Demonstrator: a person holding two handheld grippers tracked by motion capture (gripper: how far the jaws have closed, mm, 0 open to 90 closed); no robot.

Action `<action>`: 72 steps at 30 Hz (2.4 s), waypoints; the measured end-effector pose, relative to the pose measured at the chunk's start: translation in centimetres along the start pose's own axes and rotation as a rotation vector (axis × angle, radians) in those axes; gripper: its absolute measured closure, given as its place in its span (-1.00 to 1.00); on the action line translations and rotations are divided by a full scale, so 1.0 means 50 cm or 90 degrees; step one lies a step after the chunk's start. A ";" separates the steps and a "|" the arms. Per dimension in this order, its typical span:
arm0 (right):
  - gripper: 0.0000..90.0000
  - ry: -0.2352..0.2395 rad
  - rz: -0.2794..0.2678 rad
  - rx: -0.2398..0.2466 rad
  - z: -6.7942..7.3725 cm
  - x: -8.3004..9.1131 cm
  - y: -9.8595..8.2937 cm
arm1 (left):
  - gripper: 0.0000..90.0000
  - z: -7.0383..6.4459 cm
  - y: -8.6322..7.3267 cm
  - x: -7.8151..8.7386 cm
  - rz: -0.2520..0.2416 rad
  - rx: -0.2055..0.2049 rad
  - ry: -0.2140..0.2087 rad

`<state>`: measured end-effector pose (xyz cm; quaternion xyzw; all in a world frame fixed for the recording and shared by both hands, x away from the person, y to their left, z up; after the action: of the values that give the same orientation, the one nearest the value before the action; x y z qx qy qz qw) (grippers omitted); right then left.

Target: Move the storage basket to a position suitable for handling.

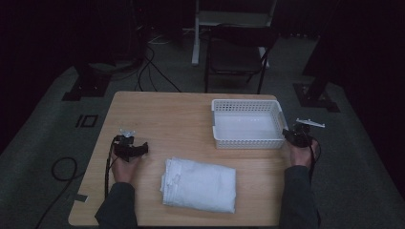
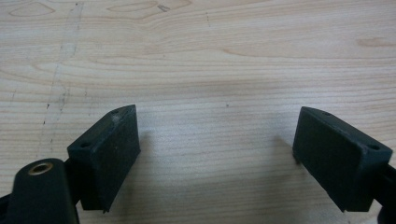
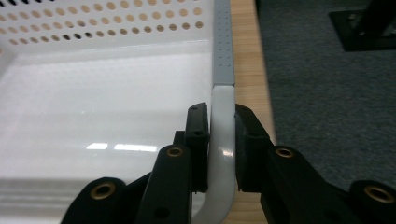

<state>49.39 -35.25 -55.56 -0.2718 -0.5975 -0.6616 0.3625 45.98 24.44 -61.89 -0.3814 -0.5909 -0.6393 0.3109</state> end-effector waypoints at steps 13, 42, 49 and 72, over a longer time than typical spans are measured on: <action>0.57 0.051 0.009 0.062 0.064 0.006 -0.019 | -0.22 -0.048 0.015 0.061 -0.049 -0.020 -0.102; 0.38 0.111 0.032 0.176 0.221 -0.002 -0.045 | -0.22 -0.120 0.047 0.134 -0.096 -0.059 -0.181; 0.33 0.119 0.032 0.200 0.256 -0.002 -0.053 | -0.23 -0.144 0.048 0.136 -0.097 -0.081 -0.181; 0.29 0.180 0.034 0.242 0.345 -0.007 -0.067 | -0.21 -0.165 0.052 0.153 -0.116 -0.086 -0.189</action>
<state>45.61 -18.09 -55.45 -0.1189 -0.6472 -0.5589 0.5047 43.24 16.39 -54.07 -0.4366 -0.6183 -0.6395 0.1345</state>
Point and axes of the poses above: each handheld gripper's, and its own axes: x roughly backward along the jaws, y roughly out of its top, z roughly to its left, the point moved 9 cm from there along -x, roughly forward along the jaws, and after that the axes turned 14 degrees about z, right-handed, at the moved point
